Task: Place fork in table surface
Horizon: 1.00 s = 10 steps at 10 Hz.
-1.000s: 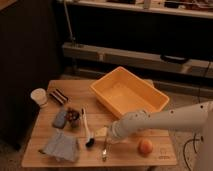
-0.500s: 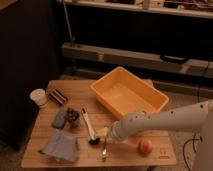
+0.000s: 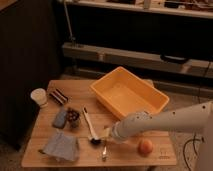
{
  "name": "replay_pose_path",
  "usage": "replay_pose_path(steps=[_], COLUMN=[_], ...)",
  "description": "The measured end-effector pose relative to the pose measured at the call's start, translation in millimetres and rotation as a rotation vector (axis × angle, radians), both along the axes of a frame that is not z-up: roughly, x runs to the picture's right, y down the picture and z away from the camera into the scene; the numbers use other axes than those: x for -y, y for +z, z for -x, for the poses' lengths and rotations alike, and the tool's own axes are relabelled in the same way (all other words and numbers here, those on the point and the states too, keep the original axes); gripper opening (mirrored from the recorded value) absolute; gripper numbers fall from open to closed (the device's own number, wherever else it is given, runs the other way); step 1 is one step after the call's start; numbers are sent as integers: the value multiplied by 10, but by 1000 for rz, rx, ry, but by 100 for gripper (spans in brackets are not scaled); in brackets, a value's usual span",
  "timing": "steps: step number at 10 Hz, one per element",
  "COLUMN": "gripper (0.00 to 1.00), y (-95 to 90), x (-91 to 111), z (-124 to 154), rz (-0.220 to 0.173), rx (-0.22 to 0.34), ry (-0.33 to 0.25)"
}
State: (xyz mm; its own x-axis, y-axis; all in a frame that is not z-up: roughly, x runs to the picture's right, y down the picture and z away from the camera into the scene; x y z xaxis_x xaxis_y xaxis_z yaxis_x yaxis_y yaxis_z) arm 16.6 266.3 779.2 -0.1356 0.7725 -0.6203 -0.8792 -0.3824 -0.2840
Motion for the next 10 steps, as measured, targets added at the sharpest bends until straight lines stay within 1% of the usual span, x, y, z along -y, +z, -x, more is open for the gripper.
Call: replay_pose_path(steps=[1,2,3,4,6,7,8,9,10], gripper=[29,20,10,1,0,0,0,0,0], y=[-5,-17,-57,-165,-377,-591,-726,-817,-883], x=[2,19,70,167,374,542,665,754,805], z=[23,28,-20,-141,-239,-396,-437,-472,-523], rz=[2,-4,-30,-80,-139,-183,-209,-223,-230], rx=[3,7,17,31,43,47,52,56,61], ry=[0,8,41,93,145,192,211,225,237])
